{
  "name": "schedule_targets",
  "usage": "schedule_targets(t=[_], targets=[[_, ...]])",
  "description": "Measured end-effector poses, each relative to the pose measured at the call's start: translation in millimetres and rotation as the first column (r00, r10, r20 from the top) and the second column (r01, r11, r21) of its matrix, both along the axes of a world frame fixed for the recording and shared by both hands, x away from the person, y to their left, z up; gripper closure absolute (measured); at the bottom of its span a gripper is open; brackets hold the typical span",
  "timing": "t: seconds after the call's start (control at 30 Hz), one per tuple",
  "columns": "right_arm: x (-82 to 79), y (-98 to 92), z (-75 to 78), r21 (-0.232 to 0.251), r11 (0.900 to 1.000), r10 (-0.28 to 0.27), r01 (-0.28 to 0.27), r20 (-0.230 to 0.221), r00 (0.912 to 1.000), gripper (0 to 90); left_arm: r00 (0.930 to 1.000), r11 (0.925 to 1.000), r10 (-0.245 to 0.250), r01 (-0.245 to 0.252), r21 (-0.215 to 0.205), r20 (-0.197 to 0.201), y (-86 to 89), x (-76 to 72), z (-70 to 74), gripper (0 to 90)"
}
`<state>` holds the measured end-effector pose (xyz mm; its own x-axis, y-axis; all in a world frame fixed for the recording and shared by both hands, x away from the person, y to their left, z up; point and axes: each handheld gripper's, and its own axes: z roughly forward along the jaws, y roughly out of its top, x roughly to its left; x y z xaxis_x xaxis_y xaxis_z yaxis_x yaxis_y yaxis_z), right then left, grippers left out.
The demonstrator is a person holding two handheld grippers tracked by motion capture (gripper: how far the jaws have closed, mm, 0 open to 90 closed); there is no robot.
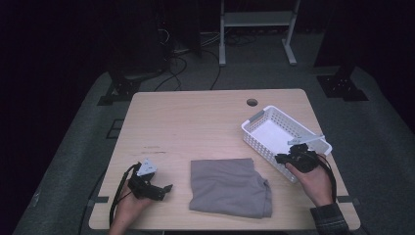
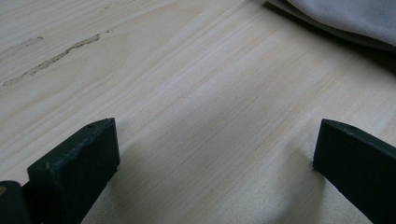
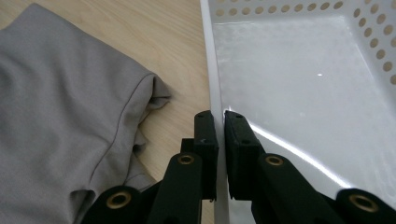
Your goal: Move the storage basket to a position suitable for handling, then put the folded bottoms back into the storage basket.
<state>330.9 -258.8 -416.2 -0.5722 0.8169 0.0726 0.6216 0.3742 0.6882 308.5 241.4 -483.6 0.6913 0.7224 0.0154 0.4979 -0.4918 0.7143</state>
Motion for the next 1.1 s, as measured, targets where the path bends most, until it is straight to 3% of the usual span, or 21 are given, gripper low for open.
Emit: schedule_targets(t=[0.2,0.23,0.33,0.5,0.8,1.1], targets=[[1.3,-1.2,-1.9,0.017,1.000,0.003,-0.003,-0.013,0.9999,80.9,1.0000,1.0000,0.000,0.000,-0.001,0.000,0.0,0.0,0.0,0.0],[2.6,-2.4,-2.5,0.017,1.000,0.001,-0.001,-0.017,0.9999,73.2,1.0000,1.0000,0.000,0.000,0.000,0.000,0.0,0.0,0.0,0.0],[2.4,-2.1,-1.4,0.007,1.000,-0.007,0.007,-0.004,1.0000,68.0,1.0000,1.0000,0.000,0.000,-0.001,0.000,0.0,0.0,0.0,0.0],[2.2,0.1,5.2,0.025,1.000,0.008,-0.008,0.025,0.9997,50.9,1.0000,1.0000,0.000,0.000,0.000,0.000,0.1,0.3,0.0,0.0],[-0.1,14.3,16.8,0.069,0.991,0.105,-0.112,0.099,0.9896,31.9,1.0000,1.0000,0.000,0.000,-0.001,0.002,0.0,0.7,-0.2,0.0],[-2.6,29.3,21.5,0.087,0.980,0.170,-0.181,0.120,0.9780,19.8,1.0000,1.0000,0.001,-0.001,-0.001,0.001,0.0,0.6,-0.2,0.0]])
